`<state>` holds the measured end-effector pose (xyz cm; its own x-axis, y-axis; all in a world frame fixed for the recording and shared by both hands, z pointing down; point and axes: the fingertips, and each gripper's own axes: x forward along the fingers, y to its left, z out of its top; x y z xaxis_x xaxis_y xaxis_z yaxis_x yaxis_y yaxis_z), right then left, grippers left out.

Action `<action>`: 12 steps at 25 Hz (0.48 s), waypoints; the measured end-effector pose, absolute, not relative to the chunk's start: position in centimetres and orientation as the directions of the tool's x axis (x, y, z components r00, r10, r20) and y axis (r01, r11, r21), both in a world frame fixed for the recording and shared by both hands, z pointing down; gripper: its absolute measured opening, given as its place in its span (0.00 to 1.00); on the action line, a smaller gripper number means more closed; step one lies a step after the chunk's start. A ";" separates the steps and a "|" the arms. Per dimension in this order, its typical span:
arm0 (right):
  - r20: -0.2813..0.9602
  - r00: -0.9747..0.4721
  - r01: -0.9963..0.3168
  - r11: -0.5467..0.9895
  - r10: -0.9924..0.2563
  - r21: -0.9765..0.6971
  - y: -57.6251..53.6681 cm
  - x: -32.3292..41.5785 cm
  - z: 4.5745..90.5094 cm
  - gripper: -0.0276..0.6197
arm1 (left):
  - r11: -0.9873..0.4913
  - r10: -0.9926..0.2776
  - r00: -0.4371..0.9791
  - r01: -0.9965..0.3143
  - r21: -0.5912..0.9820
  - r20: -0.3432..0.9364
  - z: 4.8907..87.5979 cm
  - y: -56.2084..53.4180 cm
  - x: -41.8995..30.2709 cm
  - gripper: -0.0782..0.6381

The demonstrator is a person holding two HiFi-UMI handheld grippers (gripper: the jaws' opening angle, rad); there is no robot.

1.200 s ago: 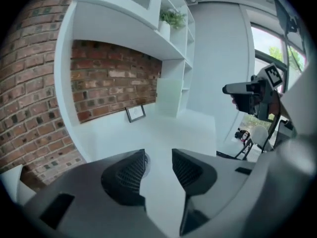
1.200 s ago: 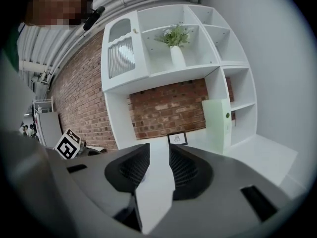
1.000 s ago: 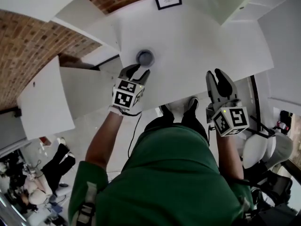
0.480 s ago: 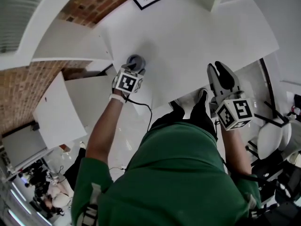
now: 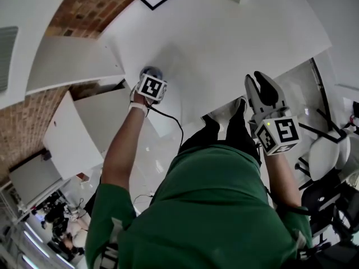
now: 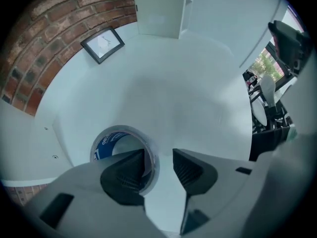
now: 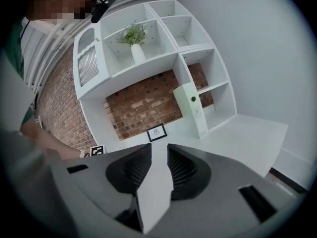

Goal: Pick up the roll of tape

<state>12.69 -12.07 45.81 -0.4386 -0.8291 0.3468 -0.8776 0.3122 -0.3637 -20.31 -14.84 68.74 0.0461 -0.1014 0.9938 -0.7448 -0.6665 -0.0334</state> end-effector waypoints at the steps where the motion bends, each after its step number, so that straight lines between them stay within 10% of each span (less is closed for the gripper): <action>1: 0.350 -0.438 -0.878 0.310 -0.828 -0.364 -12.0 12.8 45.9 0.22 | -0.668 -0.092 0.046 -0.743 -0.027 0.995 69.0 -14.8 -20.2 0.37; 12: 0.342 -0.470 -0.868 0.354 -0.814 -0.350 -11.8 11.9 44.9 0.22 | -0.659 -0.144 0.029 -0.748 -0.074 0.989 68.9 -15.2 -20.9 0.21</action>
<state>11.90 -11.81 44.94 -0.4697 -0.8138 0.3423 -0.8676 0.3537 -0.3496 -20.93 -15.15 68.91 0.0288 -0.1439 0.9892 -0.7484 -0.6591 -0.0741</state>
